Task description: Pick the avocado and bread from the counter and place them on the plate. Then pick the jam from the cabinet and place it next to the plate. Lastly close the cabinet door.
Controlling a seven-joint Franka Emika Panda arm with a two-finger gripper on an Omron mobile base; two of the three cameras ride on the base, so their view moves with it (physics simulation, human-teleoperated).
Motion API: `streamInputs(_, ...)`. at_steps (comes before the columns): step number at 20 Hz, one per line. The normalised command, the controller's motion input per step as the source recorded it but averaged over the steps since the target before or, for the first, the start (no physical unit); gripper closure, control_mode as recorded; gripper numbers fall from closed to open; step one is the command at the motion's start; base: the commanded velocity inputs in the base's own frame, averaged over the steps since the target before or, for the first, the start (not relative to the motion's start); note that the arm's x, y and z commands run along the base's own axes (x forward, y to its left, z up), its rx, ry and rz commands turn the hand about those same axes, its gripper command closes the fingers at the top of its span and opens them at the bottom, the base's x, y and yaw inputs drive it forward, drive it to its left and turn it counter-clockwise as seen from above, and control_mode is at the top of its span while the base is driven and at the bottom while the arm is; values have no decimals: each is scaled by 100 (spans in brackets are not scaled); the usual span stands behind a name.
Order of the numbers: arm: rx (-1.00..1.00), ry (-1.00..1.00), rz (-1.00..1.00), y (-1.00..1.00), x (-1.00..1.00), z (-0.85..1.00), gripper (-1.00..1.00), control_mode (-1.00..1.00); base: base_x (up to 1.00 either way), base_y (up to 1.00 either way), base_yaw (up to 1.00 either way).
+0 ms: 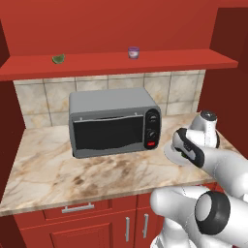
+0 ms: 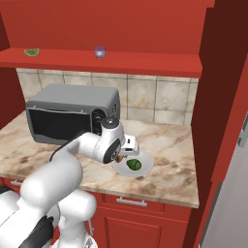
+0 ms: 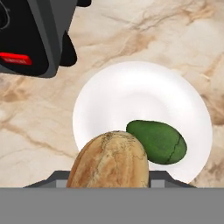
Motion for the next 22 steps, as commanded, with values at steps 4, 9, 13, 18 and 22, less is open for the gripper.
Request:
streamInputs(4,0,1,0,0,16,-10,100,-100,0,0,0)
streamInputs(9,0,1,0,0,9,-7,100,-100,0,0,0)
streamInputs(13,0,0,0,-3,7,-9,100,-100,0,0,0)
streamInputs(18,0,0,0,-7,6,-13,100,-100,0,0,0)
streamInputs(22,0,0,0,-4,8,-14,100,-100,0,0,0)
